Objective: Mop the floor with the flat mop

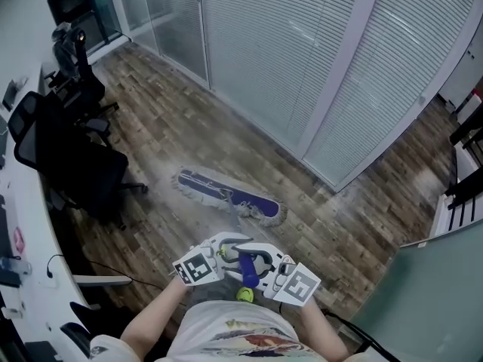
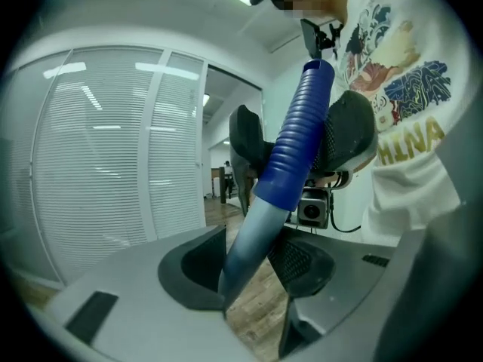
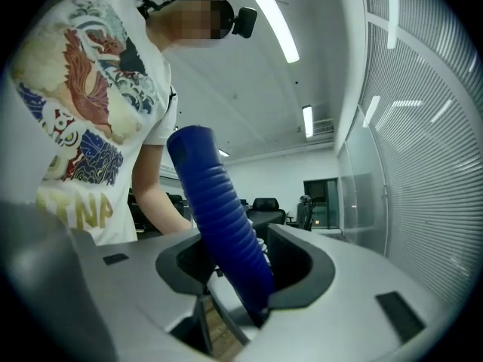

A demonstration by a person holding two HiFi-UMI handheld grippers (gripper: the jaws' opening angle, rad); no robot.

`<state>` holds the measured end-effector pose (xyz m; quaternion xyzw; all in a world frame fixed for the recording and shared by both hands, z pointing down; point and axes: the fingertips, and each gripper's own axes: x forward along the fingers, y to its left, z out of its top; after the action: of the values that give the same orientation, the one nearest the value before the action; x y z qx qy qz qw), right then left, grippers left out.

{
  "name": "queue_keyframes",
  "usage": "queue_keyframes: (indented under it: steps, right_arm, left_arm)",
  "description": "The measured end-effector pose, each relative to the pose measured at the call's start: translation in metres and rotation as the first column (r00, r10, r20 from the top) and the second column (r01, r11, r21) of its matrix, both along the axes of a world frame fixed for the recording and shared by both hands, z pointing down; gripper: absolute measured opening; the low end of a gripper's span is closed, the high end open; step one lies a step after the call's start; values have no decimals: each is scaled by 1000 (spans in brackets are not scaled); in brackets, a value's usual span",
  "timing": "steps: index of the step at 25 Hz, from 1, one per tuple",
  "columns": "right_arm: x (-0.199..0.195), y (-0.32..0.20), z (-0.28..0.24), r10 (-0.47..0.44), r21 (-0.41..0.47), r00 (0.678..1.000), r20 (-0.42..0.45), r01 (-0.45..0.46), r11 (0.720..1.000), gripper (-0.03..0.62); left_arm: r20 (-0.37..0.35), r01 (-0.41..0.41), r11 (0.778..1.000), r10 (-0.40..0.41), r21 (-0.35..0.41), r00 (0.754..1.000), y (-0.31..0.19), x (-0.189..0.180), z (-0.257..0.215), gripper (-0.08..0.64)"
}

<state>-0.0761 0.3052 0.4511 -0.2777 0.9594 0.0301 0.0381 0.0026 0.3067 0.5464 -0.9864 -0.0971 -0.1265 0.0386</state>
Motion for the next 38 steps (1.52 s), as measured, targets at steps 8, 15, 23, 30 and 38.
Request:
queue_keyframes:
  steps: [8,15,23,30,38]
  right_arm:
    - [12,-35,47,-37,-36,988,-150,32,999,186]
    - [21,-128,22,13,-6,1000,-12,-13,1000,184]
    - [41,-256,15,52,-86,998,-26,-54,995,184]
    - [11,-371,0,41,-68,998,-43,-44,997,183]
    - [-21,-443,33,-76,-34,986,-149,71,997,187]
  left_arm:
    - [39,69,997,-70,28,997,-45,13,29,155]
    - [-40,105,994,-105,-4,994,-135,22,18,155]
    - [-113,98,995,-101,-33,988,-262,36,0,155]
    - [-145,124,991,-131,-52,981,-378,7,-16,154]
    - [-73,168,985,-171,-48,982,-456,-15,15,158]
